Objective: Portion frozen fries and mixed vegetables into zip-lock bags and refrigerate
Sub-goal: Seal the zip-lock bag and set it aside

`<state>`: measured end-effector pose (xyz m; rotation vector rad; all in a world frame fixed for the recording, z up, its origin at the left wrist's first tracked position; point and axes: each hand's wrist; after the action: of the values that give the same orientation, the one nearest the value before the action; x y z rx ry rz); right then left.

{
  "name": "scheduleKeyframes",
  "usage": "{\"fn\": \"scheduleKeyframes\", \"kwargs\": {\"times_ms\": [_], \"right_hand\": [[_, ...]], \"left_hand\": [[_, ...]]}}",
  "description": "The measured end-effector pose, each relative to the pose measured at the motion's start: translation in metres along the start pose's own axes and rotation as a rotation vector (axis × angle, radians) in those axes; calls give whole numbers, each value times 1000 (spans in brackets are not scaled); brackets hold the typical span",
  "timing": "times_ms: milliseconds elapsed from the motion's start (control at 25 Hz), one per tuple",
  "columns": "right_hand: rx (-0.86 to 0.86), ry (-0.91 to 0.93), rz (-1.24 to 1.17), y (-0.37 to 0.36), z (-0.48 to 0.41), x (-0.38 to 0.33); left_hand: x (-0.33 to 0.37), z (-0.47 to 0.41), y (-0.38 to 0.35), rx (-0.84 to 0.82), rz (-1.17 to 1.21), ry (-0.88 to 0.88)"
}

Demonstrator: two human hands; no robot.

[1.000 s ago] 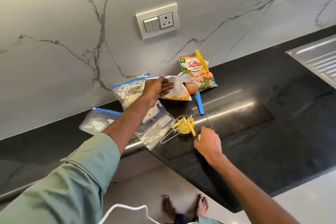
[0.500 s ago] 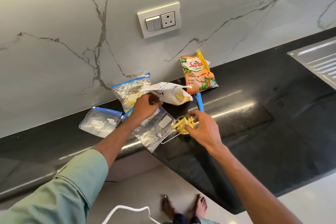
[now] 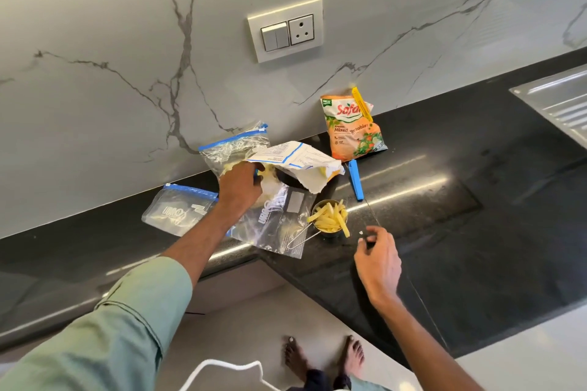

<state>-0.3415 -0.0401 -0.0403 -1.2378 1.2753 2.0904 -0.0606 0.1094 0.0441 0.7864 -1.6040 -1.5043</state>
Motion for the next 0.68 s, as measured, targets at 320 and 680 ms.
{"fn": "scheduleKeyframes", "kwargs": {"times_ms": [320, 680], "right_hand": [[-491, -512, -657, -49, 44, -36], [-329, -496, -649, -69, 4, -44]], "left_hand": [[10, 1, 41, -36, 387, 38], [27, 33, 35, -391, 1080, 265]]}}
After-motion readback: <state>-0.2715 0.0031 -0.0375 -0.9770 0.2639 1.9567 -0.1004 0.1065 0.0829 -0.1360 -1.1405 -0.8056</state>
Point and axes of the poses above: each hand's wrist, its own z-axis away from the middle knuckle, its own y-axis out of the back of the hand, x = y × z, and after that the axes turned 9 degrees about -z, right-handed
